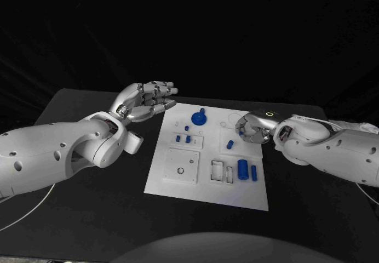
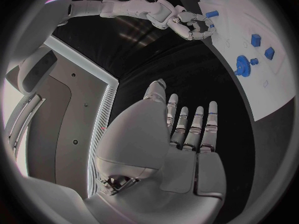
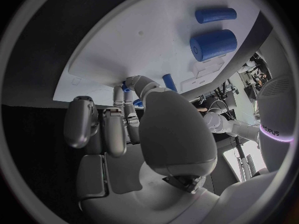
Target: Assemble the parts on the task board
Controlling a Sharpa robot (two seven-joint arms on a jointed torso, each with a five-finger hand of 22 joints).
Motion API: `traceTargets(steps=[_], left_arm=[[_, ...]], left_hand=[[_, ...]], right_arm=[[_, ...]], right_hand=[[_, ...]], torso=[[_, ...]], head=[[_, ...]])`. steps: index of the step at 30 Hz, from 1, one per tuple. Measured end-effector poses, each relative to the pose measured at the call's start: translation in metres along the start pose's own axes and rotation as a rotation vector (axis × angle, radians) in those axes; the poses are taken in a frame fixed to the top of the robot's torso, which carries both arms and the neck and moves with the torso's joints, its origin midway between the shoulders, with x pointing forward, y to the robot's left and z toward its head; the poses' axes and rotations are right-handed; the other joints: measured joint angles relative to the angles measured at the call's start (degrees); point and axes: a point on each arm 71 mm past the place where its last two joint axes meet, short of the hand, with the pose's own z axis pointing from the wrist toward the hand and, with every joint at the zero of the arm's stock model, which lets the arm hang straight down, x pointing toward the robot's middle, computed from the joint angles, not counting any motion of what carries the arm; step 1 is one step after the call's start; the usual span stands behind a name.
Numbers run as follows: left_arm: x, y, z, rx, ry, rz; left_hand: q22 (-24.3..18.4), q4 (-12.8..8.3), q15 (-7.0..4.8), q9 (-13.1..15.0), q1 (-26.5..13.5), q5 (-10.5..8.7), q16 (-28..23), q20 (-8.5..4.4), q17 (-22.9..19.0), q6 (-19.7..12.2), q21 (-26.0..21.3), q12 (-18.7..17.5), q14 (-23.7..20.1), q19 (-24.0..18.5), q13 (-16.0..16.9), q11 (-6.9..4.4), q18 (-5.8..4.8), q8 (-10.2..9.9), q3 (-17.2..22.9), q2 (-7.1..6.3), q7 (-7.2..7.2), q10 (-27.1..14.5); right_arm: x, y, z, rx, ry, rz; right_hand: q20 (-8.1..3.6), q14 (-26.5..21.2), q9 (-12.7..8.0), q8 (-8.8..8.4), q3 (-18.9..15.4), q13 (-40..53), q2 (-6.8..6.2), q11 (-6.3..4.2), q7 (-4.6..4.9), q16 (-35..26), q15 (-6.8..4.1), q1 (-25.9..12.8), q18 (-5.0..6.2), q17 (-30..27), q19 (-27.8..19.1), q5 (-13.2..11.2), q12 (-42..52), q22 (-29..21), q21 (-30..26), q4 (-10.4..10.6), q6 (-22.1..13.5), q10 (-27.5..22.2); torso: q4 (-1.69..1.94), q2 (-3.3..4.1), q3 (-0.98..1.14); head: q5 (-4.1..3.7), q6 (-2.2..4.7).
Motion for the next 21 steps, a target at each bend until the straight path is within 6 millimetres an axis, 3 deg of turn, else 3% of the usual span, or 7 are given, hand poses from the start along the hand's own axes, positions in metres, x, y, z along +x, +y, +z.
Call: traceTargets(steps=[12, 18, 19, 21], left_arm=[[0.001, 0.002, -0.001, -0.005, -0.003, 0.003], [0.001, 0.006, -0.003, -0.014, -0.003, 0.003], [0.002, 0.007, -0.004, -0.016, -0.003, 0.003], [0.002, 0.008, -0.004, -0.019, -0.003, 0.002]], left_hand=[[-0.13, 0.0, 0.2, 0.0, 0.53, 0.21, 0.56, 0.0, 0.05, 0.2, 0.0, 0.31, 0.63, 0.0, 0.05, 0.2, 0.0, 0.0, 0.0, 0.08, 0.2, 0.21], [-0.2, 0.0, 0.4, -0.01, 0.53, 0.21, 0.56, 0.0, 0.05, 0.2, 0.0, 0.31, 0.84, 0.0, 0.04, 0.2, -0.01, 0.0, 0.0, 0.08, 0.2, 0.2], [-0.2, 0.0, 0.4, -0.01, 0.53, 0.21, 0.56, 0.0, 0.05, 0.2, 0.0, 0.31, 0.83, 0.0, 0.04, 0.2, 0.0, 0.0, 0.0, 0.08, 0.2, 0.2], [-0.26, 0.0, 0.54, -0.01, 0.53, 0.21, 0.56, 0.01, 0.05, 0.2, 0.0, 0.31, 0.98, 0.26, 0.04, 0.2, 0.0, 0.0, 0.0, 0.08, 0.2, 0.2]], right_arm=[[0.0, 0.001, -0.004, -0.003, -0.01, 0.001], [-0.01, 0.001, -0.008, -0.008, -0.028, 0.0], [-0.013, 0.001, -0.009, -0.009, -0.033, -0.001], [-0.019, 0.001, -0.01, -0.011, -0.044, -0.002]], right_hand=[[0.0, 0.0, 1.81, 1.32, 0.06, 0.11, 0.4, -0.32, 0.3, 0.0, 0.0, -0.25, 0.0, 0.04, 0.0, 0.16, 0.41, 0.04, 0.32, -0.73, 0.15, 1.13], [0.0, 0.0, 2.21, 1.34, 0.0, 0.21, 0.54, -0.61, 0.3, 0.0, 0.0, -0.4, -0.06, 0.04, 0.0, 0.16, 0.41, 0.04, 0.71, -0.79, 0.15, 1.84], [0.0, 0.0, 2.38, 1.35, -0.01, 0.22, 0.54, -0.61, 0.3, 0.0, 0.0, -0.4, -0.61, 0.04, 0.0, 0.15, 0.41, 0.04, 0.71, -0.8, 0.16, 1.85], [0.0, 0.0, 2.41, 1.56, -0.01, 0.21, 0.54, -0.62, 0.3, 0.0, 0.0, -0.4, -0.62, 0.04, 0.0, 0.15, 0.41, 0.04, 0.71, -0.8, 0.16, 1.85]], torso=[[-0.02, -0.08, -0.03], [-0.01, -0.08, -0.03], [0.01, -0.08, -0.03], [0.01, -0.08, -0.03]], head=[[0.08, -0.02], [0.24, 0.21], [0.31, 0.32], [0.4, 0.43]])
